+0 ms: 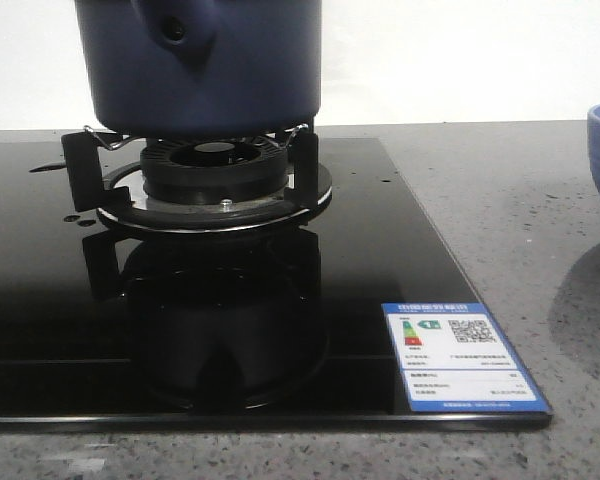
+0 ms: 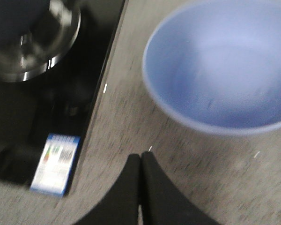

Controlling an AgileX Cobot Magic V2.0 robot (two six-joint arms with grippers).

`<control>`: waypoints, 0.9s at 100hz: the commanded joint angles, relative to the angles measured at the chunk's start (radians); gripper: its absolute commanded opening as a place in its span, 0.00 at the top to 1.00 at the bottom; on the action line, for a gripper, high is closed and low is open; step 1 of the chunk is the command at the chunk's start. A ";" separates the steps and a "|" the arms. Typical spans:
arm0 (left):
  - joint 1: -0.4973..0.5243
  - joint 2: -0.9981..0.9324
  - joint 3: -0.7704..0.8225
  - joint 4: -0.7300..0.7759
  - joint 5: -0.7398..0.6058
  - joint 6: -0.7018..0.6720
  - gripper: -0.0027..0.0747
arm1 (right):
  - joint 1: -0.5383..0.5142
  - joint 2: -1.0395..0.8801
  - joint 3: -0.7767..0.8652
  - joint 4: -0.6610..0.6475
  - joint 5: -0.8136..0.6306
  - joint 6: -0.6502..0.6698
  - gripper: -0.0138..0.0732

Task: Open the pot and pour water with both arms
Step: 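Grasp the purple lid knob with the left gripper and lift the lid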

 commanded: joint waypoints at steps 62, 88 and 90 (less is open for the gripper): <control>-0.159 0.343 -0.198 -0.814 -0.027 0.978 0.37 | 0.013 0.100 -0.117 0.429 -0.124 -0.387 0.64; -0.154 0.535 -0.321 -0.813 -0.069 1.102 0.38 | 0.034 0.085 -0.117 0.427 -0.154 -0.441 0.32; -0.147 0.546 -0.333 -0.813 -0.066 1.104 0.38 | 0.034 0.080 -0.117 0.426 -0.156 -0.441 0.32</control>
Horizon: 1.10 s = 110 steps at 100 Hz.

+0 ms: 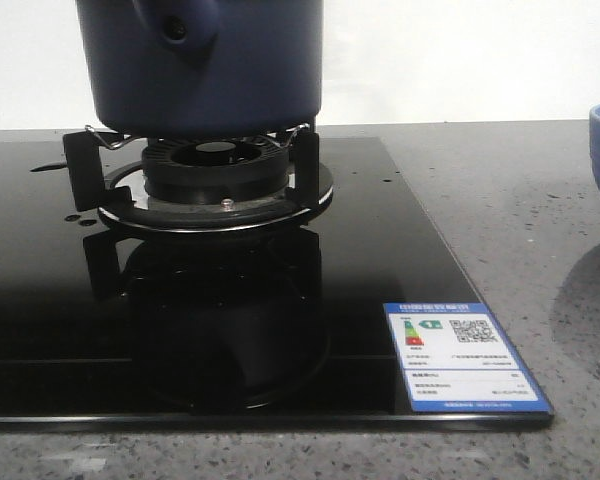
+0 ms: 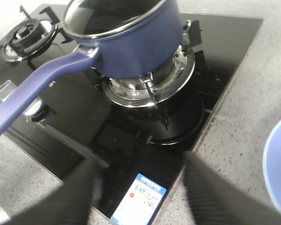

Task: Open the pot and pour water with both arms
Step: 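Grasp the purple lid knob with the left gripper and lift the lid, then grasp the rim of the light blue bowl with the right gripper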

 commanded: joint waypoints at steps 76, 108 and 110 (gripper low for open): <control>0.149 0.339 -0.225 -0.134 0.176 0.181 0.29 | 0.004 -0.046 -0.032 0.038 -0.119 -0.027 0.32; 0.149 0.414 -0.231 -0.273 0.189 0.314 0.29 | 0.004 -0.046 -0.032 0.048 -0.128 -0.027 0.32; 0.149 0.417 -0.231 -0.281 0.189 0.322 0.29 | 0.004 -0.046 -0.032 0.048 -0.128 -0.027 0.32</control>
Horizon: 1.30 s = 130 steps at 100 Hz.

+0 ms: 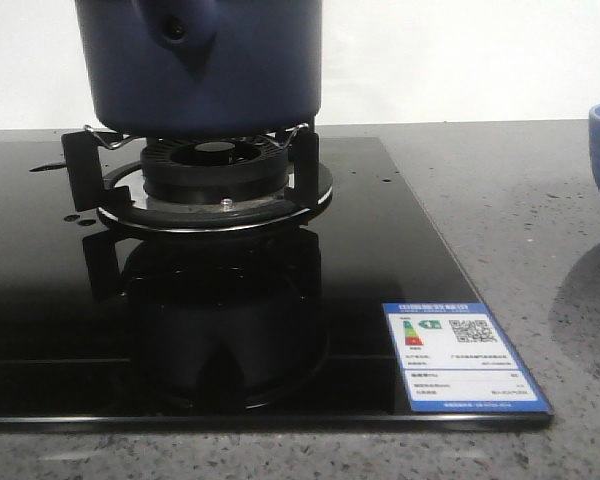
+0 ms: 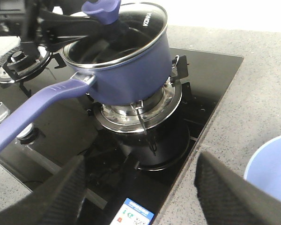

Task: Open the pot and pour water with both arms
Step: 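Grasp the rim of the light blue bowl with the right gripper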

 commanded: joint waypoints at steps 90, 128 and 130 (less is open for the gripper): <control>0.001 0.043 -0.052 -0.238 0.133 0.068 0.56 | 0.002 0.001 -0.032 0.048 -0.075 -0.013 0.32; 0.006 0.003 -0.092 -0.238 0.179 0.060 0.65 | 0.002 0.001 -0.032 0.048 -0.103 -0.013 0.32; 0.007 -0.004 -0.098 -0.238 0.179 0.057 0.65 | 0.002 0.001 -0.032 0.048 -0.103 -0.013 0.32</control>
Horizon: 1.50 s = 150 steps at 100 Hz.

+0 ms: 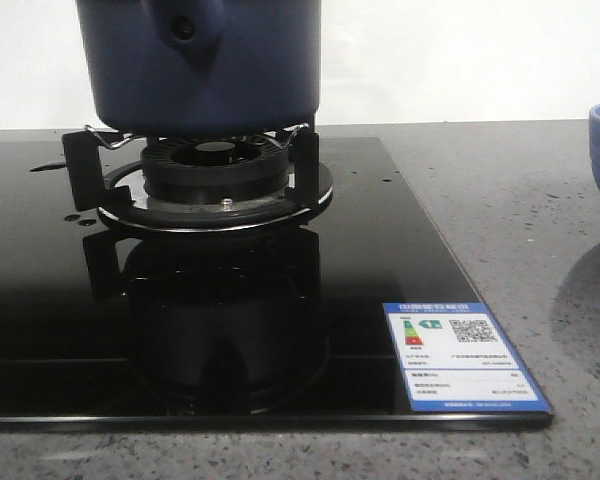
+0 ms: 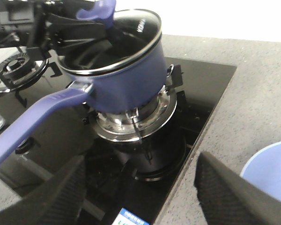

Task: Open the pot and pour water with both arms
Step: 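Grasp the rim of the light blue bowl with the right gripper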

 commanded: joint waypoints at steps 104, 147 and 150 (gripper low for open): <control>0.274 -0.577 0.269 -0.038 -0.135 -0.187 0.65 | -0.045 0.163 -0.050 -0.004 -0.431 0.056 0.32; 0.200 -0.595 0.267 -0.081 -0.141 -0.185 0.65 | -0.168 0.454 -0.382 -0.656 0.184 0.619 0.32; 0.196 -0.595 0.267 -0.081 -0.141 -0.185 0.65 | -0.168 0.458 -0.382 -0.668 0.184 0.634 0.32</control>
